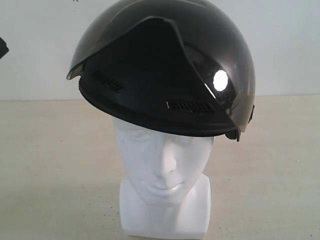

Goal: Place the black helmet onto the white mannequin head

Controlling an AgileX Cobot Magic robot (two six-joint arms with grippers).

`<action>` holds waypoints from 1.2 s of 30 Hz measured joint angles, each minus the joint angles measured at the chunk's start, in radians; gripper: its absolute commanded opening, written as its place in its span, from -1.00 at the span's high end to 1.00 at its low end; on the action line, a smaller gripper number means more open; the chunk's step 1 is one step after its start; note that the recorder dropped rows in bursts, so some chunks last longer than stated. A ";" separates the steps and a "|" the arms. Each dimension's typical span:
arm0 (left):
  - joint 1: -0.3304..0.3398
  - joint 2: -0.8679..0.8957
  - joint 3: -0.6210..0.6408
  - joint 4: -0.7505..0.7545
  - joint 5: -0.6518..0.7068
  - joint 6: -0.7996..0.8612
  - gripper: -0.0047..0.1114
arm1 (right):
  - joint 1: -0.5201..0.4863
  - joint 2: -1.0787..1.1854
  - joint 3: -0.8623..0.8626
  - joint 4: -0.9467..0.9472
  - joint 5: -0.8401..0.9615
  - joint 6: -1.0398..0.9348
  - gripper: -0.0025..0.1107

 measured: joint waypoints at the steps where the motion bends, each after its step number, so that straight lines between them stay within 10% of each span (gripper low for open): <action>1: 0.000 0.000 -0.040 0.023 0.000 0.000 0.84 | 0.000 0.002 -0.064 0.000 0.037 0.002 0.96; 11: -0.010 0.002 -0.571 0.537 0.002 -0.201 0.84 | 0.000 0.451 -0.692 0.002 0.770 -0.055 0.96; 17: -0.181 0.000 -0.762 0.692 0.002 -0.244 0.84 | 0.000 0.763 -0.774 -0.007 1.106 -0.033 0.96; 24: -0.353 0.004 -0.782 0.711 -0.004 -0.246 0.84 | 0.000 0.973 -0.774 0.058 1.102 -0.080 0.96; 36: -0.365 0.108 -0.814 0.712 -0.005 -0.247 0.84 | 0.000 0.986 -0.776 0.549 1.011 -0.348 0.96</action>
